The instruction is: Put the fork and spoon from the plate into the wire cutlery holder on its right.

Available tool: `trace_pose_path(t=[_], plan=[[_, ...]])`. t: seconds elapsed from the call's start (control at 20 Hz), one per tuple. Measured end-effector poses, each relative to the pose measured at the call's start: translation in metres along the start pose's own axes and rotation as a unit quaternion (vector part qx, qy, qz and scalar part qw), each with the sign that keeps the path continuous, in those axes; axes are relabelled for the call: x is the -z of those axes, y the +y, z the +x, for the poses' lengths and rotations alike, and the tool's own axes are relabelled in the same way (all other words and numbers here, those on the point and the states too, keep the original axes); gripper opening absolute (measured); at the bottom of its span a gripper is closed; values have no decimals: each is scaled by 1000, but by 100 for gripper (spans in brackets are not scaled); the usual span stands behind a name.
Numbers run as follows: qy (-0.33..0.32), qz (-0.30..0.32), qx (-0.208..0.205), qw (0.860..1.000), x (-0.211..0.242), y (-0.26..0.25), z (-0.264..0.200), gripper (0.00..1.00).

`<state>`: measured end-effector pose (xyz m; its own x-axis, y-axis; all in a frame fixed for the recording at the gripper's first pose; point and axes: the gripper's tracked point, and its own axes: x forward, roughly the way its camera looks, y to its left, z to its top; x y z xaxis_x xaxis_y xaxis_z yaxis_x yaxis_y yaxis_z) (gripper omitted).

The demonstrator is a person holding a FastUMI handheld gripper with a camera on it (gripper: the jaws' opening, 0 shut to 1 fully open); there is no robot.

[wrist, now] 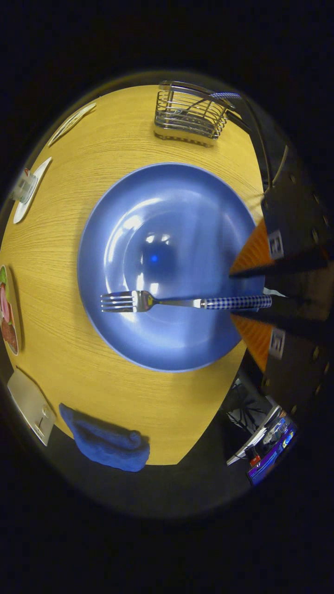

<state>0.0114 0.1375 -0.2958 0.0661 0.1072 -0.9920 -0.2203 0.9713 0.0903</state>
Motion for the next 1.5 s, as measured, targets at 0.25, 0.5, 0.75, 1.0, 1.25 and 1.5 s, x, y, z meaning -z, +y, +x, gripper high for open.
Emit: trace_pose_path(t=[0.25, 0.5, 0.75, 1.0, 1.25, 1.5], plan=[[15, -21, -2, 1000, 7, -2, 5, 28], [2, -19, -13, 1000, 2, -3, 3, 3], [-4, -34, 0, 999, 2, -7, -2, 3], [-1, -60, 23, 998, 10, -35, -37, 3], [13, -75, 49, 996, 33, -85, -85, 3], [46, -84, 57, 994, 64, -117, -112, 3]])
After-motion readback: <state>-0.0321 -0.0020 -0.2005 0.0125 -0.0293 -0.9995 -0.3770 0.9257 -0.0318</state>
